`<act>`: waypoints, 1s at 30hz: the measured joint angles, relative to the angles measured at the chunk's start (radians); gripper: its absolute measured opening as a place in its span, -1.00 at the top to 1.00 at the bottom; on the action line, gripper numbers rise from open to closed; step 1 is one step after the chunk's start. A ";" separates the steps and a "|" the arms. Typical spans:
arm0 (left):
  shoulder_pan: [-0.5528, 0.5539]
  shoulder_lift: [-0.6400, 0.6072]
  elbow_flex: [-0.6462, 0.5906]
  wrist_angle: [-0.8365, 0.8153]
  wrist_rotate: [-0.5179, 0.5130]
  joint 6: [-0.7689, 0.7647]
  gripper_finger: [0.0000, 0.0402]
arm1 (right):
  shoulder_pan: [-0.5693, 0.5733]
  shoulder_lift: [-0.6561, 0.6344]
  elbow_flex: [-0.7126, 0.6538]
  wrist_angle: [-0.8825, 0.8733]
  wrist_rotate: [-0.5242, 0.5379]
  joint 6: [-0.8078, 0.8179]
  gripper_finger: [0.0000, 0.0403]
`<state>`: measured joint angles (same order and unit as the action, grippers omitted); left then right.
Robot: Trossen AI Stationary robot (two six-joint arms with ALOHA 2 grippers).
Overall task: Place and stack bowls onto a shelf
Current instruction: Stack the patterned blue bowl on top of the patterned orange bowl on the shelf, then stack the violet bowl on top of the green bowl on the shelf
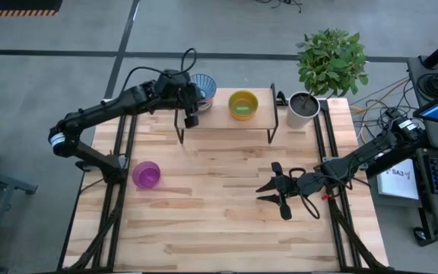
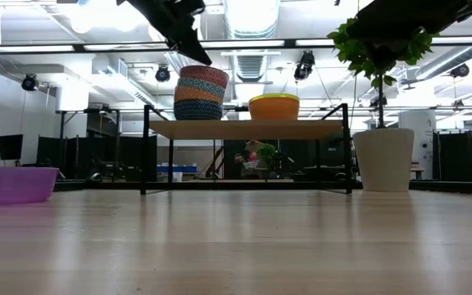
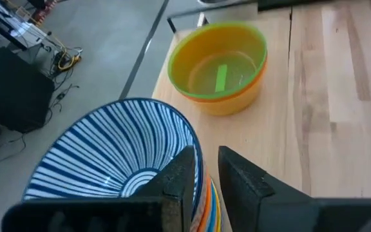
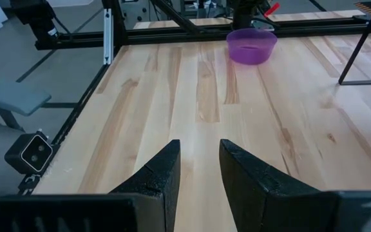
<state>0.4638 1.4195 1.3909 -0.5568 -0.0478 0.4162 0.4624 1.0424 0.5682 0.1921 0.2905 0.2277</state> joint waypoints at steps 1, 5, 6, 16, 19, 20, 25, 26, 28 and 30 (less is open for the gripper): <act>-0.005 -0.007 0.003 0.001 -0.003 -0.011 0.74 | 0.000 0.000 0.000 0.000 0.000 0.000 0.51; -0.042 -0.061 0.006 -0.037 -0.001 -0.072 0.74 | 0.000 0.000 0.000 0.000 0.000 0.000 0.51; -0.056 -0.075 0.005 -0.059 0.004 -0.097 0.74 | 0.000 0.000 0.000 0.000 0.000 0.000 0.51; -0.356 -0.166 -0.034 -0.485 0.009 -0.562 0.74 | 0.000 0.000 0.000 0.000 0.021 0.000 0.51; -0.475 -0.166 -0.059 -0.652 0.001 -0.833 0.74 | 0.000 0.000 0.000 0.000 0.026 0.000 0.51; -0.515 -0.166 -0.080 -0.683 -0.016 -0.911 0.74 | 0.000 0.000 0.000 0.000 0.026 0.000 0.51; -0.641 -0.169 -0.248 -0.703 -0.042 -1.224 0.74 | 0.000 0.000 0.000 0.000 0.027 0.000 0.51; -0.648 -0.171 -0.280 -0.703 -0.031 -1.267 0.73 | 0.000 0.000 0.000 0.000 0.027 0.000 0.51; -0.651 -0.172 -0.333 -0.701 -0.017 -1.299 0.71 | 0.000 0.000 0.000 0.001 0.027 0.000 0.51; -0.635 -0.172 -0.376 -0.702 -0.016 -1.324 0.66 | 0.000 0.000 0.000 0.001 0.027 0.007 0.51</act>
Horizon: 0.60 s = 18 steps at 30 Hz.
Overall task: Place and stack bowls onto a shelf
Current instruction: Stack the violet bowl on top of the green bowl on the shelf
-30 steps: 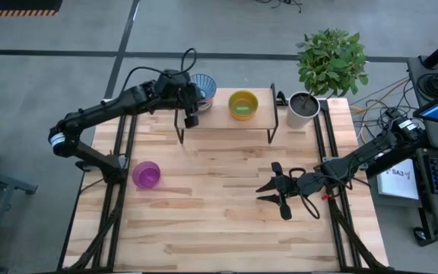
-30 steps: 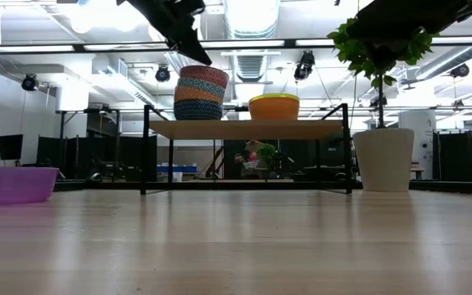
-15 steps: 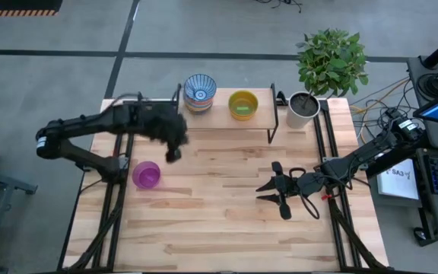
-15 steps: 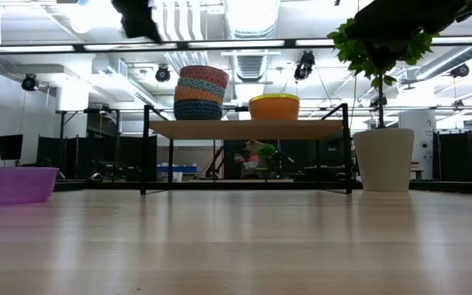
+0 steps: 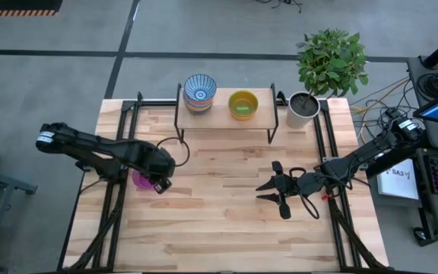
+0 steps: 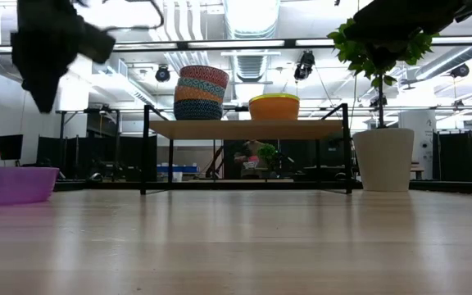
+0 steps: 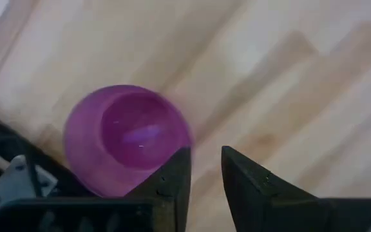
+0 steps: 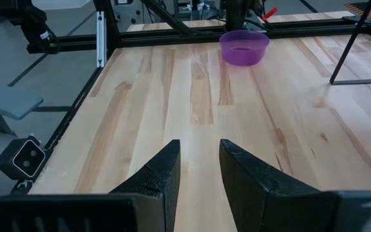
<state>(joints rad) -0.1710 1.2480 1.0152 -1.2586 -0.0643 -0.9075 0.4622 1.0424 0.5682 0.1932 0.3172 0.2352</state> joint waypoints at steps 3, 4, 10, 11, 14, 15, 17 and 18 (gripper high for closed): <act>0.015 0.004 -0.045 0.003 -0.006 -0.017 0.55 | 0.000 0.000 0.000 0.007 0.000 0.003 0.51; 0.014 0.005 -0.056 0.005 -0.005 -0.018 0.50 | 0.000 0.000 0.000 0.008 0.000 0.003 0.51; 0.014 0.008 -0.136 0.061 0.001 -0.019 0.23 | 0.000 0.000 0.000 0.007 0.001 0.002 0.51; 0.014 0.008 -0.151 0.078 0.003 -0.022 0.20 | 0.000 0.000 0.000 0.007 0.001 0.002 0.51; 0.014 0.008 -0.204 0.147 0.003 -0.023 0.13 | 0.000 0.000 0.000 0.007 0.001 0.001 0.51; 0.014 0.008 -0.222 0.172 0.003 -0.023 0.12 | 0.000 0.000 0.000 0.007 0.001 0.001 0.51; 0.015 0.009 -0.258 0.223 0.003 -0.027 0.12 | 0.000 0.000 0.000 0.007 0.001 0.001 0.51; 0.015 0.009 -0.275 0.242 0.004 -0.031 0.11 | 0.000 0.000 0.000 0.007 0.001 0.001 0.51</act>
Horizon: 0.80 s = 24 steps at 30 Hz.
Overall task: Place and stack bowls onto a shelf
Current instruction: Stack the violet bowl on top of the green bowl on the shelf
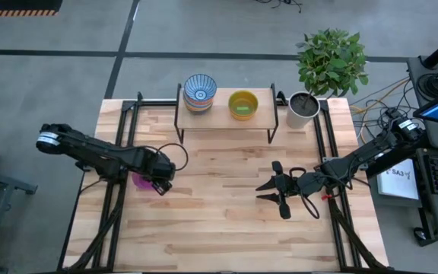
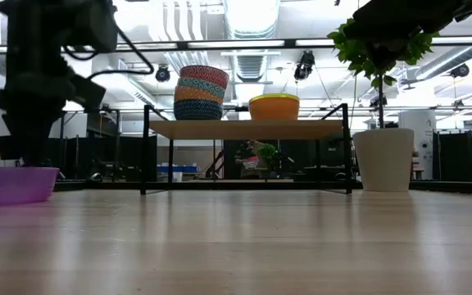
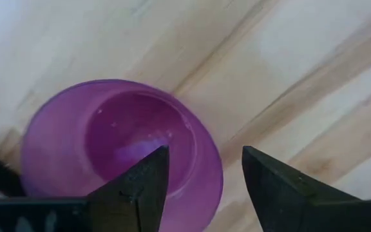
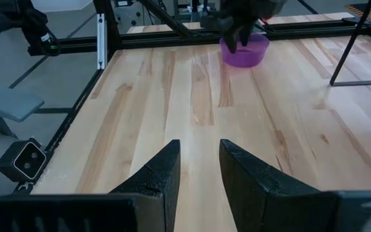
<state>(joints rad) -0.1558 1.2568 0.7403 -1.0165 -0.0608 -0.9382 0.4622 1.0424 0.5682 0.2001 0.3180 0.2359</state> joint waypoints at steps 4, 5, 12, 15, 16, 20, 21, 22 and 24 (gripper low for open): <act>0.001 0.000 -0.066 0.088 0.002 -0.006 0.11 | 0.000 0.000 0.000 0.000 0.000 0.000 0.51; 0.001 0.000 -0.080 0.099 0.002 -0.006 0.12 | 0.000 0.000 0.000 0.000 0.000 0.000 0.51; 0.001 0.002 -0.132 0.138 0.026 0.002 0.31 | 0.000 0.000 0.000 0.000 0.000 0.000 0.51; 0.000 0.002 -0.138 0.144 0.027 0.016 0.46 | 0.000 0.000 0.000 0.000 0.000 0.000 0.51; 0.001 0.002 -0.138 0.151 0.030 0.026 0.52 | 0.000 0.000 0.000 0.000 0.000 0.003 0.51; 0.001 0.002 -0.130 0.161 0.079 0.090 0.84 | 0.000 0.000 0.000 0.000 0.001 0.014 0.51; 0.001 0.002 -0.121 0.159 0.083 0.100 0.91 | 0.000 0.000 0.000 0.000 0.001 0.015 0.51; 0.000 0.002 -0.109 0.155 0.082 0.109 0.95 | 0.000 0.000 0.000 0.000 0.001 0.016 0.51; 0.001 0.002 -0.077 0.134 0.081 0.144 0.96 | 0.000 0.000 0.000 0.000 0.001 0.016 0.51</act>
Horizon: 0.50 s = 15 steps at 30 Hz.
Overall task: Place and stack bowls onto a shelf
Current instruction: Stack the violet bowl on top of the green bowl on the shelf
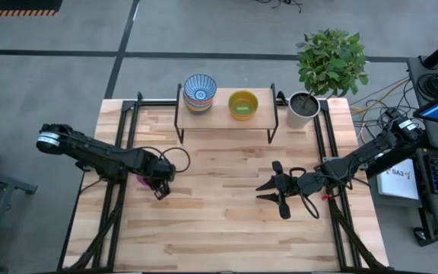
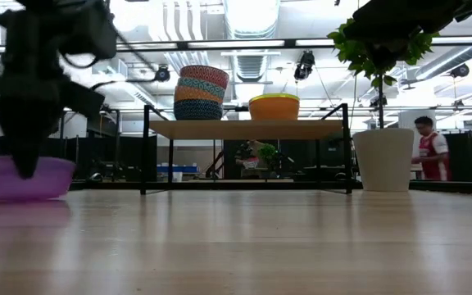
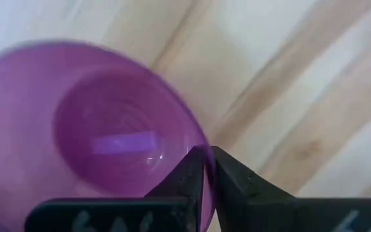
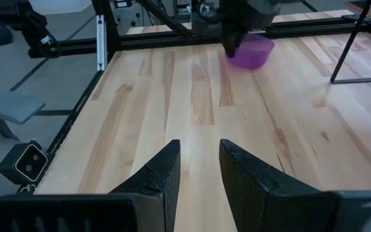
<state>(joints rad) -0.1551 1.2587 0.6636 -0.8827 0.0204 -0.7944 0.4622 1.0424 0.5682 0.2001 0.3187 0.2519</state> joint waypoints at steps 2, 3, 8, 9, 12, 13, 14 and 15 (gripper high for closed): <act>-0.001 0.000 0.041 -0.007 0.000 0.069 0.97 | 0.000 0.000 0.000 0.000 0.006 0.008 0.51; -0.004 0.000 0.065 -0.004 0.000 0.120 0.99 | 0.000 0.000 0.000 0.000 0.012 0.014 0.51; -0.053 -0.001 0.194 0.043 0.000 0.426 1.00 | 0.000 0.000 0.000 0.000 0.027 0.025 0.51; -0.056 0.000 0.217 0.067 0.002 0.465 1.00 | 0.000 0.000 0.000 0.000 0.027 0.027 0.51; -0.054 0.006 0.268 0.144 0.000 0.535 1.00 | 0.000 0.000 0.000 0.000 0.028 0.042 0.51; -0.054 0.007 0.280 0.165 -0.003 0.556 1.00 | 0.000 0.000 0.000 0.001 0.032 0.045 0.51; -0.054 0.009 0.290 0.186 -0.003 0.580 1.00 | 0.000 0.000 0.000 0.005 0.038 0.047 0.51; -0.054 0.009 0.296 0.210 -0.002 0.607 1.00 | 0.000 0.000 0.000 0.011 0.049 0.047 0.51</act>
<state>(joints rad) -0.2096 1.2675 0.9600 -0.6725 0.0183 -0.1876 0.4622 1.0424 0.5682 0.2115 0.3677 0.2988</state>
